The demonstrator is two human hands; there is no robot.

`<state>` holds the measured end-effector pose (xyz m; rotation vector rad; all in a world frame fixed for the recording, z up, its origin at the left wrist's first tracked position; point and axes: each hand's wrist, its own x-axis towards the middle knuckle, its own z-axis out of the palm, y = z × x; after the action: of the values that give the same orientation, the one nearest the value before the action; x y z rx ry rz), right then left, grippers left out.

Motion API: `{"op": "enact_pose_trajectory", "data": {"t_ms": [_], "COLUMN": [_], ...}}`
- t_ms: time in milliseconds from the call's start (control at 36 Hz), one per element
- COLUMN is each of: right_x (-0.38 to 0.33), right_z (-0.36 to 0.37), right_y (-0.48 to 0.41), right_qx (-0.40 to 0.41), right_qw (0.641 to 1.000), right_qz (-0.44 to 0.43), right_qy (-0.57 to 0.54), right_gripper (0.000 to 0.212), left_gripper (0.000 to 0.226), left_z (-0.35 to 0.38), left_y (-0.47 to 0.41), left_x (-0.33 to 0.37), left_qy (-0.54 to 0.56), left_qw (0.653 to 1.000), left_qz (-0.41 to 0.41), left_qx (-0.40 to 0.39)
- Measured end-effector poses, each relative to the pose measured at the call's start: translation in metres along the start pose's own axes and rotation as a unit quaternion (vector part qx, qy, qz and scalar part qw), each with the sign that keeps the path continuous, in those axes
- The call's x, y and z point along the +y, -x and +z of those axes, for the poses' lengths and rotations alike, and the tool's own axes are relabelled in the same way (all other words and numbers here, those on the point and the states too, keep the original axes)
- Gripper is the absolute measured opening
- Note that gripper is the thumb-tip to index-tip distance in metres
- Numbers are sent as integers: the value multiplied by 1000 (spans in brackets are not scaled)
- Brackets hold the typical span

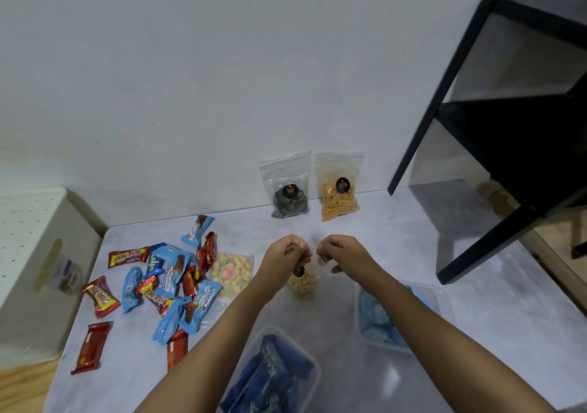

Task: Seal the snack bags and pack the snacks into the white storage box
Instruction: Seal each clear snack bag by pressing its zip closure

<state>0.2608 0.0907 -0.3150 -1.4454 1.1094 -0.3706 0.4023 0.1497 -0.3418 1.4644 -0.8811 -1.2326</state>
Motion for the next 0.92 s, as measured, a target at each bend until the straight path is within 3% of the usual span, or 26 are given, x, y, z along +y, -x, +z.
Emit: {"op": "enact_pose_trajectory", "data": {"t_ms": [139,306,472,917], "right_x": [4,-7,-17,-4], "right_z": [2,-1,-4,-1], "right_y": [1,-5,-11,-8], "right_qx": [-17,6,-27,-60], "right_qw": [1000,998,992,993], "right_qz": [7,-43,-37,50], "right_qy": [-17,50,116,-94], "right_gripper": [17,13,15,17], "left_gripper": [21,17,17,21], "left_z": [0,-2,-2,-5], "left_y": [3,5,6,5], "left_x": [-5,-5,-2,-9], "left_qy": [-1,-7,-8,3], "left_qw": [1000,999,998,998], "left_qz": [17,32,37,39], "left_qx": [-6,-37,-51,-38]}}
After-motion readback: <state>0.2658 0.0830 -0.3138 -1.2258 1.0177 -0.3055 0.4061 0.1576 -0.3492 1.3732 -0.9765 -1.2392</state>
